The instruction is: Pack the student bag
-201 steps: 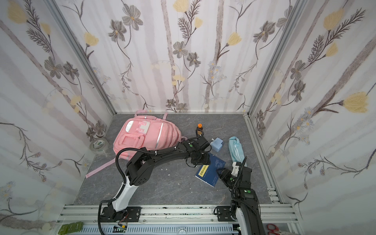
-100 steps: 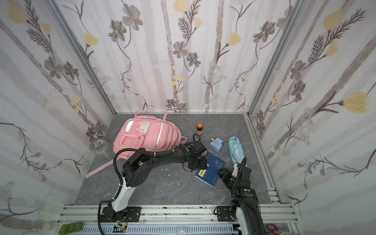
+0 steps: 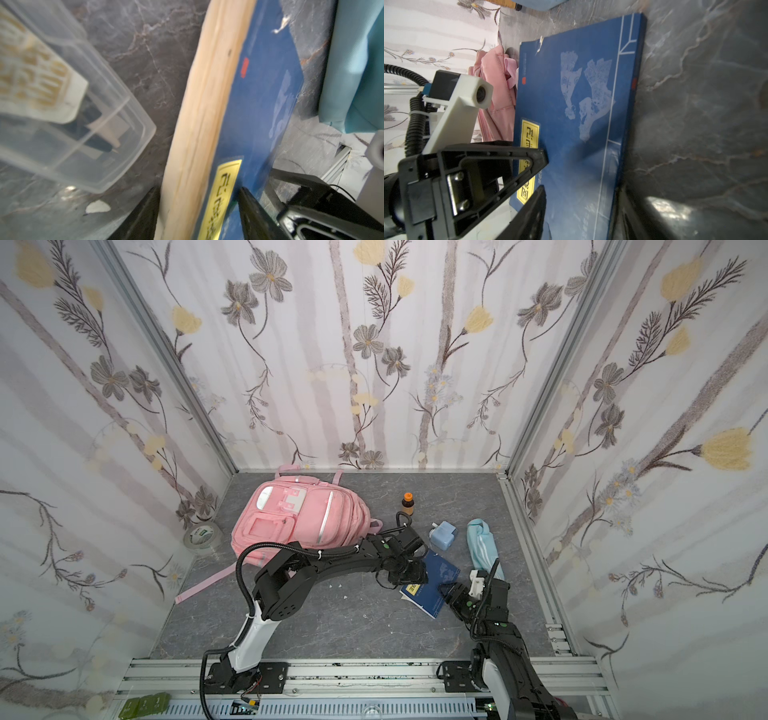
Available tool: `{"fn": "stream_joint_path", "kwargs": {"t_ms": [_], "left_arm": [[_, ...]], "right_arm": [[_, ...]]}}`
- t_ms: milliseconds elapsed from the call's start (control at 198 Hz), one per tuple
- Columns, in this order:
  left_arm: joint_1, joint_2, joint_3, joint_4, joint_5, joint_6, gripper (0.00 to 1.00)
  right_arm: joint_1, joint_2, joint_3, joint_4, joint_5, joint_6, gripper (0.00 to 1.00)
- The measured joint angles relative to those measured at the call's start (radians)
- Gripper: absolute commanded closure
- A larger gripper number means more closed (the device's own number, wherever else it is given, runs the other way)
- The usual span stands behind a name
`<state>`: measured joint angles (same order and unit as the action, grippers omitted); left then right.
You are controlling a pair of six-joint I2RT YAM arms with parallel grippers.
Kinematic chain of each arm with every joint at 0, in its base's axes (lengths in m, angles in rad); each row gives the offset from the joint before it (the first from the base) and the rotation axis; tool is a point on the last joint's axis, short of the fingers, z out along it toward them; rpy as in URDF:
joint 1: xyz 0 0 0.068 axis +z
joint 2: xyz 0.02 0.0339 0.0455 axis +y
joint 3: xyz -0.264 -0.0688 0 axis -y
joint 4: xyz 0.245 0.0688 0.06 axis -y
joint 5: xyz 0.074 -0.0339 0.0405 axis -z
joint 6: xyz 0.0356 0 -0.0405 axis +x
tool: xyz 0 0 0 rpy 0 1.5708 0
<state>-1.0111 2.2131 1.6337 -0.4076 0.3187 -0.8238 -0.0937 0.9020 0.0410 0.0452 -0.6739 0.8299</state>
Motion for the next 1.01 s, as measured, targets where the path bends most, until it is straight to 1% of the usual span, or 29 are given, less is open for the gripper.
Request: {"fn": "stream_joint_path", "kwargs": {"t_ms": [167,344,410,562,739,881,1012], "left_arm": [[0.000,0.002,-0.005,0.026,-0.001,-0.017,0.38],[-0.003,-0.003,-0.026,0.071,-0.004,-0.022,0.38],[-0.003,-0.003,-0.028,0.079,-0.004,-0.023,0.38],[-0.003,-0.006,-0.035,0.093,-0.004,-0.033,0.38],[0.003,-0.022,-0.045,0.086,-0.015,-0.036,0.38],[0.026,-0.055,-0.045,0.027,-0.053,-0.016,0.37],[0.048,-0.109,-0.003,-0.025,-0.098,0.023,0.36]], "right_arm": [[0.001,-0.036,-0.030,0.026,-0.061,0.046,0.63],[0.002,-0.042,-0.035,0.090,-0.124,0.077,0.64],[0.002,-0.030,-0.035,0.110,-0.134,0.079,0.67],[0.002,0.020,-0.027,0.126,-0.138,0.085,0.80],[0.002,0.062,-0.022,0.126,-0.138,0.077,1.00],[0.002,0.055,-0.005,0.074,-0.140,0.053,1.00],[0.002,-0.011,0.030,-0.049,-0.128,0.027,1.00]]}}
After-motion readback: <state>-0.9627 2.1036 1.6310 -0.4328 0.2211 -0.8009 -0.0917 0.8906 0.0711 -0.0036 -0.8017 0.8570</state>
